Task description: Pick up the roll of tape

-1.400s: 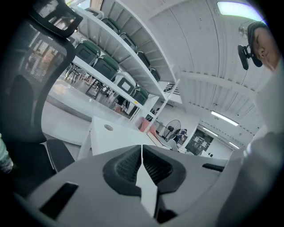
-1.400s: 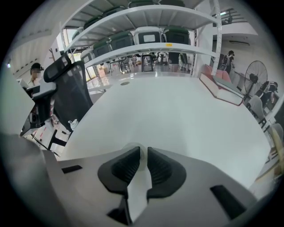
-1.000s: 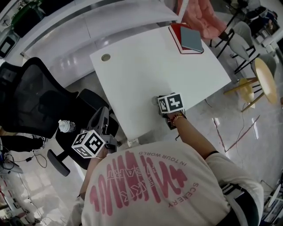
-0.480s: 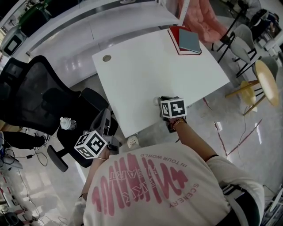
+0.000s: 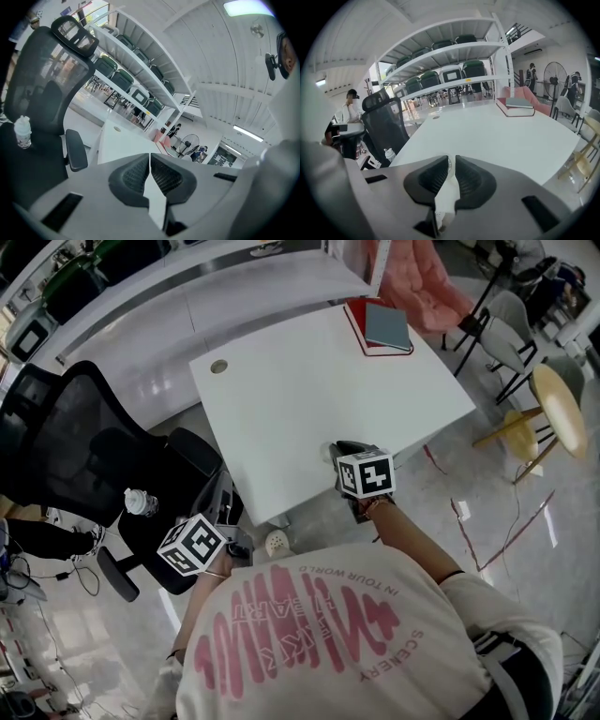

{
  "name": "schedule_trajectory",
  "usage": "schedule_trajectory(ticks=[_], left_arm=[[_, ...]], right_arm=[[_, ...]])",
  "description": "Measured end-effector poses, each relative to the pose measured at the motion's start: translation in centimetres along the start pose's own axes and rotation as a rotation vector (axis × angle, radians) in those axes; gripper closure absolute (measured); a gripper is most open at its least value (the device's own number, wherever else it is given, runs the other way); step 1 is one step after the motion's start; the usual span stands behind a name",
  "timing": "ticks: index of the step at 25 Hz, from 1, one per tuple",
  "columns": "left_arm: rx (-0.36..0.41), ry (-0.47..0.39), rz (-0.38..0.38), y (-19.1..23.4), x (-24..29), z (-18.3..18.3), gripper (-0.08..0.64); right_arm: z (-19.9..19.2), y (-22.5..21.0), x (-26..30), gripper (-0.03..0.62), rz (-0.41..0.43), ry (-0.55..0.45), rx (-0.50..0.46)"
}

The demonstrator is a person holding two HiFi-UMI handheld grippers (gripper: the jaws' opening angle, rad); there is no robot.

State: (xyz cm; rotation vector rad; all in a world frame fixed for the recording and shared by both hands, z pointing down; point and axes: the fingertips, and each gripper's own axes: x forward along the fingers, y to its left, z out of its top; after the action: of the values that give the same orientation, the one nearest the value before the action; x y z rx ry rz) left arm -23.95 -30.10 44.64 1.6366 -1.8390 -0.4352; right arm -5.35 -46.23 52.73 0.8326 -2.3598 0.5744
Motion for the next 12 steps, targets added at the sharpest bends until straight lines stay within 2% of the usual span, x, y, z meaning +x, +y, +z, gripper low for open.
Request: schedule_trajectory(ticks=[2, 12], left_arm=[[0.007, -0.004, 0.009, -0.3, -0.3, -0.2, 0.531], [0.061, -0.043, -0.009, -4.0, -1.8, -0.5, 0.531]], right_arm=[[0.3, 0.5, -0.6, 0.529, 0.033, -0.032, 0.012], [3.6, 1.7, -7.3, 0.529, 0.063, -0.213, 0.012]])
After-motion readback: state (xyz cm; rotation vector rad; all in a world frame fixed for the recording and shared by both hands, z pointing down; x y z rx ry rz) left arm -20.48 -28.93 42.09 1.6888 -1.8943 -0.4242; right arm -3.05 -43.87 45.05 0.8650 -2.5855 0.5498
